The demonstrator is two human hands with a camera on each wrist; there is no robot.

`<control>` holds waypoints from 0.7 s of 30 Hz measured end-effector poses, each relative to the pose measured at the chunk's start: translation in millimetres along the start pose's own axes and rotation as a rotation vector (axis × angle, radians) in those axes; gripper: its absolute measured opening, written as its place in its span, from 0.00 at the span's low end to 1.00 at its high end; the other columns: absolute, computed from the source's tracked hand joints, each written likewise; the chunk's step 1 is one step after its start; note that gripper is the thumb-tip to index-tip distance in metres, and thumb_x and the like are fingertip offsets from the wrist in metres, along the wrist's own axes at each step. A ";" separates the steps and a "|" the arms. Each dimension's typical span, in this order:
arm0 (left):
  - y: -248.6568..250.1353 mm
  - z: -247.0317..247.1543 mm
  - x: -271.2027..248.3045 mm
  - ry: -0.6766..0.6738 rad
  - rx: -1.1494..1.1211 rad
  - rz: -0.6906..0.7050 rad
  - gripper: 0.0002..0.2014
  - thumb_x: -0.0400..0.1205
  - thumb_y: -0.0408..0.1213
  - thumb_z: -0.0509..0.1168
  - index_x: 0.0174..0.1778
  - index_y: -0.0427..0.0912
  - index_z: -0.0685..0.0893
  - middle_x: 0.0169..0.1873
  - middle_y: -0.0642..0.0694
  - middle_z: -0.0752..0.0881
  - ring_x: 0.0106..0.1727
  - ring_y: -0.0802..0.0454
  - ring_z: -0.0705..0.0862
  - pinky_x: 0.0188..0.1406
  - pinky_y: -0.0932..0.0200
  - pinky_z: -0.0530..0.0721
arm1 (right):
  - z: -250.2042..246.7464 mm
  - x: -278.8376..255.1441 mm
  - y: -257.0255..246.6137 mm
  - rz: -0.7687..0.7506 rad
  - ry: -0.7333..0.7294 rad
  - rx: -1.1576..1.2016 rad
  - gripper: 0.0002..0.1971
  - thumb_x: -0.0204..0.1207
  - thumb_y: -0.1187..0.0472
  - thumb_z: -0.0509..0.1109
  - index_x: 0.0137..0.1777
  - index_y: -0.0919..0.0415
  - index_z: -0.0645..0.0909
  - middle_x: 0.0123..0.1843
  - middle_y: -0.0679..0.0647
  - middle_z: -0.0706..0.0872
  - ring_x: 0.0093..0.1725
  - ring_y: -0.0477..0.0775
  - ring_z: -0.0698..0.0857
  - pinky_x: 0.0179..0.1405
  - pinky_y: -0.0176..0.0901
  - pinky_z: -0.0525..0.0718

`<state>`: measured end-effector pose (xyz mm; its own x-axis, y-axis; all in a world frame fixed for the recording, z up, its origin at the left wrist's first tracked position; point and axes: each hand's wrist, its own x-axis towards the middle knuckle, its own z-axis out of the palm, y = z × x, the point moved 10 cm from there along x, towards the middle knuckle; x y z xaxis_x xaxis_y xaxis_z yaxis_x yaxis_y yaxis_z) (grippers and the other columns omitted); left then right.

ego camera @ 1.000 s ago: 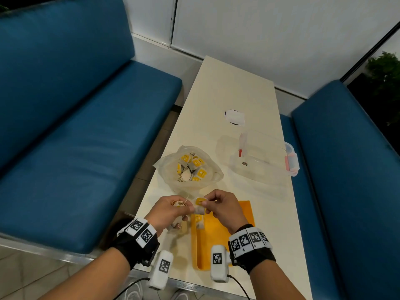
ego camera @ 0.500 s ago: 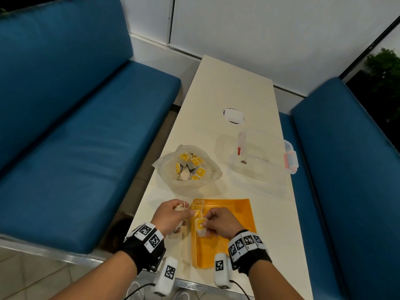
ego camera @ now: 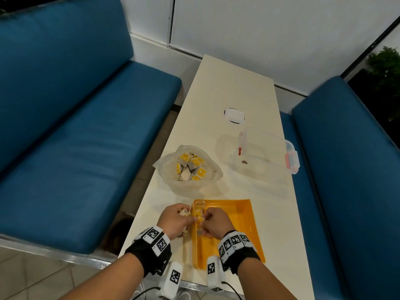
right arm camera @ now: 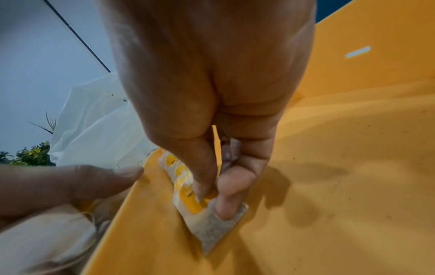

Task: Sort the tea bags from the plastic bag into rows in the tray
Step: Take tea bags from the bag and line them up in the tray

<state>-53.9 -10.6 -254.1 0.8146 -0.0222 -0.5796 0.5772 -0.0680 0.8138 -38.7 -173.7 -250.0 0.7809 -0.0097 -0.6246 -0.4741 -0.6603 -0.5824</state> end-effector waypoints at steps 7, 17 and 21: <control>-1.6 1.1 0.0 -0.002 -0.033 -0.011 0.13 0.73 0.31 0.80 0.50 0.47 0.88 0.25 0.42 0.86 0.26 0.48 0.82 0.25 0.57 0.80 | -0.1 7.2 1.0 0.019 0.056 -0.102 0.14 0.55 0.74 0.73 0.34 0.57 0.77 0.37 0.67 0.90 0.35 0.66 0.92 0.34 0.63 0.91; 4.3 -1.5 -8.4 -0.028 -0.073 -0.043 0.12 0.75 0.32 0.79 0.52 0.45 0.89 0.29 0.41 0.87 0.27 0.48 0.84 0.24 0.58 0.80 | -1.4 3.4 -4.2 0.021 0.096 -0.031 0.17 0.57 0.73 0.74 0.39 0.55 0.72 0.37 0.61 0.88 0.30 0.60 0.87 0.26 0.47 0.84; 19.7 -10.0 -20.5 -0.118 -0.233 -0.096 0.08 0.80 0.33 0.75 0.54 0.38 0.89 0.36 0.40 0.87 0.32 0.47 0.85 0.24 0.60 0.76 | -19.7 -8.3 -16.5 -0.054 0.175 0.010 0.10 0.68 0.67 0.74 0.43 0.54 0.78 0.42 0.52 0.85 0.38 0.52 0.85 0.33 0.44 0.84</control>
<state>-58.7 -1.5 -225.7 0.7510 -0.1436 -0.6445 0.6603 0.1556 0.7347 -29.3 -177.5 -224.9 0.8638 -0.1057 -0.4926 -0.4329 -0.6561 -0.6182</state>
